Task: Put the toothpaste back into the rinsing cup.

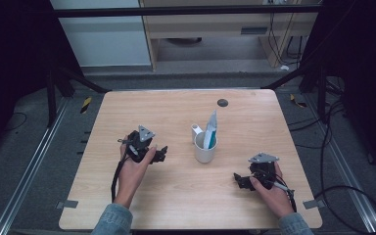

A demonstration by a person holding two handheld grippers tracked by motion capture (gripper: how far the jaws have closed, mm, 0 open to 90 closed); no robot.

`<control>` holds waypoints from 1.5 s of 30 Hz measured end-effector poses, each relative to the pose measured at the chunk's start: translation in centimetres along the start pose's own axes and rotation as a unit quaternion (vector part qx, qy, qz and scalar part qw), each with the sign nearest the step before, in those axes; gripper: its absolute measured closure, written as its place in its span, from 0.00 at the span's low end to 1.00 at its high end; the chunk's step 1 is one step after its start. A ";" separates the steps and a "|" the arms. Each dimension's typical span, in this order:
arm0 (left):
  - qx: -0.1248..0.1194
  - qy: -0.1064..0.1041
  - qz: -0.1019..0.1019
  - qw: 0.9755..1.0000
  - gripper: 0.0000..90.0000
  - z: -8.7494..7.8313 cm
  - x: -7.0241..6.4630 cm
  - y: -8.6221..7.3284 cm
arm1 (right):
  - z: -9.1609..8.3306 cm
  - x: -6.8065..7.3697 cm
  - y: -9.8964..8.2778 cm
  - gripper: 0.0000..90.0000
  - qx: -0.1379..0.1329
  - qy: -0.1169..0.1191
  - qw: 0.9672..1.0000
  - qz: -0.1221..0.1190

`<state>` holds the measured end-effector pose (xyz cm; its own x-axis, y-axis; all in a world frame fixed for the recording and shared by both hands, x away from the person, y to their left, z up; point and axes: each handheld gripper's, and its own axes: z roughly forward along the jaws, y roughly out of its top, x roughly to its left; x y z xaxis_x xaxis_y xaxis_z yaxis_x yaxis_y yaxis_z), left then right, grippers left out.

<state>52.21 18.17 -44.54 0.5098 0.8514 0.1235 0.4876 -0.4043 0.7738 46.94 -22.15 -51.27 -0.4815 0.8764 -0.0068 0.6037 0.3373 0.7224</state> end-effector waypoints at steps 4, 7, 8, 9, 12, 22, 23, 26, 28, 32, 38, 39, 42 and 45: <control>0.011 0.006 -0.008 1.000 0.07 0.2 0.8 -1.2 | 0.0 0.0 0.0 0.01 0.000 0.000 1.000 0.000; 0.019 0.012 -0.016 1.000 0.07 0.3 1.5 -2.2 | 0.0 0.0 0.0 0.01 0.000 0.000 1.000 0.000; 0.022 0.013 -0.017 1.000 0.07 0.3 1.7 -2.4 | 0.0 0.0 0.0 0.01 0.000 0.000 1.000 0.000; 0.026 0.015 -0.018 0.999 0.07 0.4 1.9 -2.7 | 0.0 0.0 0.0 0.01 0.000 0.000 1.000 0.000; 0.036 0.020 -0.022 0.999 0.07 0.4 2.6 -3.6 | 0.0 0.0 0.0 0.01 0.000 0.000 1.000 0.000; 0.048 0.040 -0.044 0.997 0.07 0.4 4.9 -5.6 | 0.0 0.0 0.0 0.01 0.000 0.000 1.000 0.000; 0.048 0.043 -0.047 0.997 0.07 0.5 5.0 -5.8 | 0.0 0.0 0.0 0.01 0.000 0.000 1.000 0.000; 0.052 0.044 -0.048 0.997 0.07 0.8 5.2 -6.1 | 0.0 0.0 0.0 0.01 0.000 0.000 1.000 0.000; 0.053 0.045 -0.052 0.996 0.07 1.0 5.4 -6.3 | 0.0 0.0 0.0 0.01 0.000 0.000 1.000 0.000; 0.054 0.046 -0.057 0.996 0.07 1.4 5.8 -6.6 | 0.0 0.0 0.0 0.01 0.000 0.000 1.000 0.000; 0.044 0.045 -0.073 0.995 0.05 2.1 6.5 -7.2 | 0.0 0.0 0.0 0.01 0.000 0.000 1.000 0.000; 0.044 0.045 -0.073 0.995 0.04 2.1 6.5 -7.2 | 0.0 0.0 0.0 0.01 0.000 0.000 1.000 0.000; 0.053 0.029 -0.095 0.994 0.03 2.3 7.0 -7.3 | 0.0 0.0 0.0 0.01 0.000 0.000 1.000 0.000; 0.056 0.032 -0.096 0.993 0.00 2.3 7.1 -7.3 | 0.0 0.0 0.0 0.01 0.000 0.000 1.000 -0.001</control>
<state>53.87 26.40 -50.77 0.3545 0.9348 0.0219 0.6495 -0.2631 0.7134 46.95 -22.16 -51.27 -0.4820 0.8762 -0.0082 0.6030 0.3385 0.7224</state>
